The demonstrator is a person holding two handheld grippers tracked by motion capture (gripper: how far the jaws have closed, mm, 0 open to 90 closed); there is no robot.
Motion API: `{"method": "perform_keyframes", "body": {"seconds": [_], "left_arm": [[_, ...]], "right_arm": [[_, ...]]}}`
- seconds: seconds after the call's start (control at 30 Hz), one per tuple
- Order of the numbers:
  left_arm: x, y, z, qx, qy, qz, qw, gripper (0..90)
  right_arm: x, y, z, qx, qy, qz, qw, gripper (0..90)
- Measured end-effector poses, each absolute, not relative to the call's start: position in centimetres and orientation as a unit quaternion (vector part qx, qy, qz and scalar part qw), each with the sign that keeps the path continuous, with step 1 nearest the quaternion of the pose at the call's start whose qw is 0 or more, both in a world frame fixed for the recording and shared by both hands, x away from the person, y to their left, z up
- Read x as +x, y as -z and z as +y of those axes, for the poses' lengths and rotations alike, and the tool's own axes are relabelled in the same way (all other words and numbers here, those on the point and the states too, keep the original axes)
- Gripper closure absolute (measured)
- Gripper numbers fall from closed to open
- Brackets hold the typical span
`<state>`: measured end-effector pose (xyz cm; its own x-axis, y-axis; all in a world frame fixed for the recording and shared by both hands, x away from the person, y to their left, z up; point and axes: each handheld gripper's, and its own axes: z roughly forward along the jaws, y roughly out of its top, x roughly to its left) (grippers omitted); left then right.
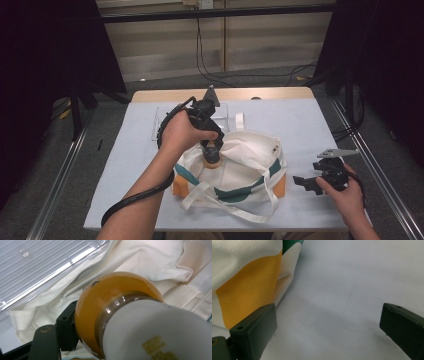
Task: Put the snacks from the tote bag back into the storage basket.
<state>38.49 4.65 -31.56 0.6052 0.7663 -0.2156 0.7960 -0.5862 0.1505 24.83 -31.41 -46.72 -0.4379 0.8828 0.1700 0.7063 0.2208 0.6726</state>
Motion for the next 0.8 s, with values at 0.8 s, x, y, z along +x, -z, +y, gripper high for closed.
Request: {"method": "perform_keyframes", "body": {"seconds": [0.8], "left_arm": [[39.1, 28.9, 4.9, 0.881, 0.063, 0.455, 0.116, 30.0]], "right_arm": [[24.8, 46.6, -30.9, 0.51, -0.351, 0.776, 0.123, 0.8]]}}
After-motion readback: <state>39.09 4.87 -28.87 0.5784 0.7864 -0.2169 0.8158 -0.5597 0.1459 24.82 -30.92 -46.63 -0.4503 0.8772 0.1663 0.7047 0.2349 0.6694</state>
